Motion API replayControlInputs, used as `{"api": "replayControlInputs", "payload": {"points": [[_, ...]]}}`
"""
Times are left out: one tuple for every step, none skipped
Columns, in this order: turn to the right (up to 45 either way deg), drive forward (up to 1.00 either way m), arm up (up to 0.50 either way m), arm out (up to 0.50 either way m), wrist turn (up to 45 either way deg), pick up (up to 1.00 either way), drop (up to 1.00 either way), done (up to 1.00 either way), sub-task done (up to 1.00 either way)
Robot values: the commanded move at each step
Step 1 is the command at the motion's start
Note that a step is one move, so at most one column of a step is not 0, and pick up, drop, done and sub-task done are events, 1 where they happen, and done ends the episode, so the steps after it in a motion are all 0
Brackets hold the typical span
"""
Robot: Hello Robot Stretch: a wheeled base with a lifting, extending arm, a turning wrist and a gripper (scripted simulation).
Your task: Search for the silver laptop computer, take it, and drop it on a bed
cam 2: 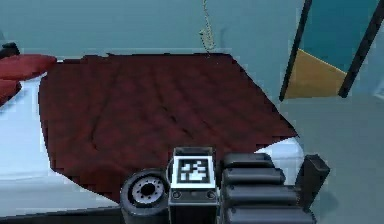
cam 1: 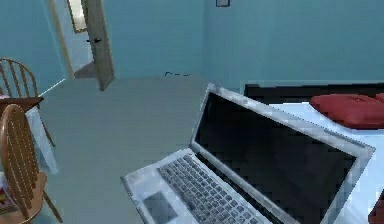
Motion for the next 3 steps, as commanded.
{"api": "replayControlInputs", "payload": {"points": [[0.0,0.35,0.00,0.00,0.0,0.00,0.00,0.00,0.00],[45.0,0.00,0.00,0.00,0.0,0.00,0.00,0.00,0.00],[27.0,0.00,0.00,0.00,0.0,0.00,0.00,0.00,0.00]]}}
